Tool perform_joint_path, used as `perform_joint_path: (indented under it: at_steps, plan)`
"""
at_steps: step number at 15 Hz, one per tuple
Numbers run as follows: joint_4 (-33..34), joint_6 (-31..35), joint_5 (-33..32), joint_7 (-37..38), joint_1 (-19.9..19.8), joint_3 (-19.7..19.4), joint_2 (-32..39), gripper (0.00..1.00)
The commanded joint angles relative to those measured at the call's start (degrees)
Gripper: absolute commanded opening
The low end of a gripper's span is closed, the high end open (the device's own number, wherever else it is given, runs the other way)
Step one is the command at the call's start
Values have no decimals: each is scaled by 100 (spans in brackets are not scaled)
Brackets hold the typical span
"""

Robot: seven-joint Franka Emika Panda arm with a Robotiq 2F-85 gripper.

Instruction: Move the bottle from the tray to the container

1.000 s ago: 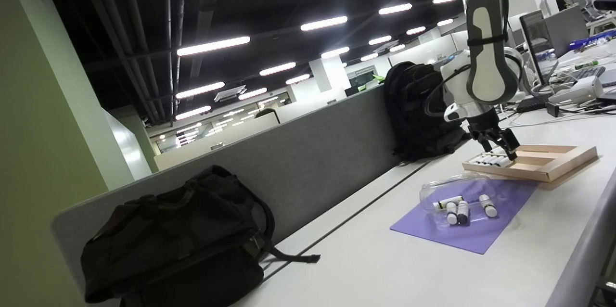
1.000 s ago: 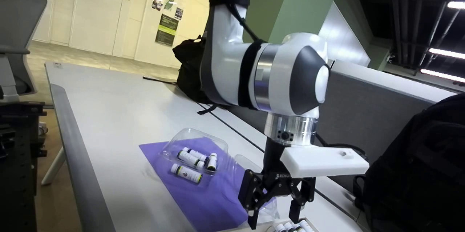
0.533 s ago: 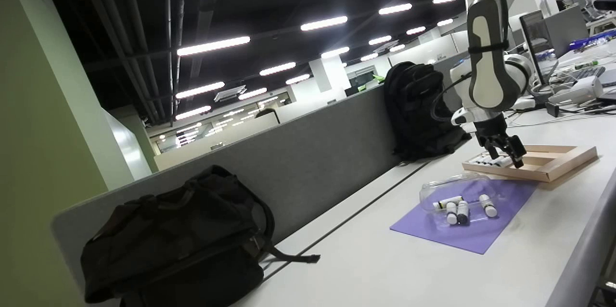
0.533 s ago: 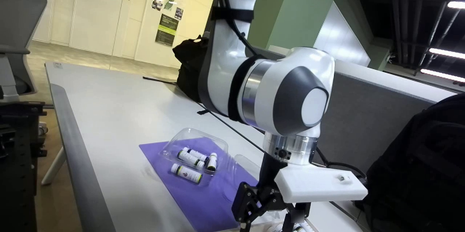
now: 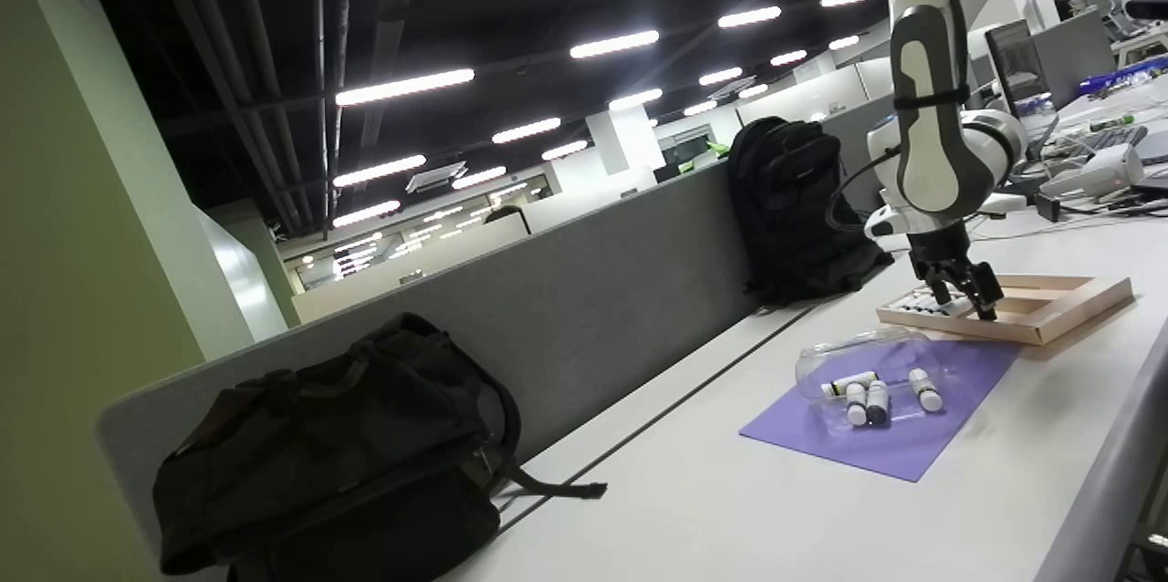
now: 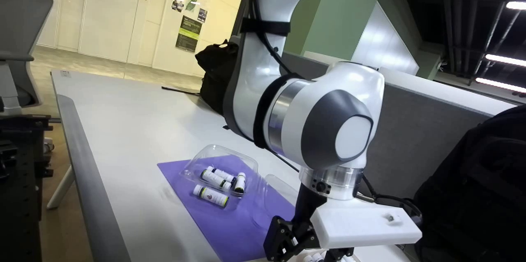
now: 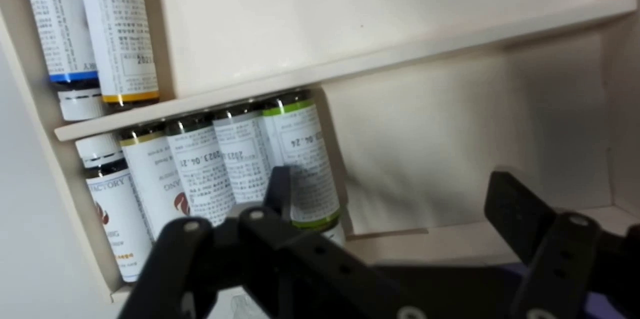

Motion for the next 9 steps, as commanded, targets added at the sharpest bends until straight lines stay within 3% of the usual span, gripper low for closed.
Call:
perform_joint_path:
  at_steps: [1, 2, 5, 9]
  plan:
    - [69, 120, 26, -29, 46, -80, 133, 100]
    - [83, 48, 59, 16, 64, -85, 157, 100]
    - [21, -833, 477, -74, -313, 504, -138, 100]
    - [-168, -1715, 1258, -548, -464, 1047, -788, 100]
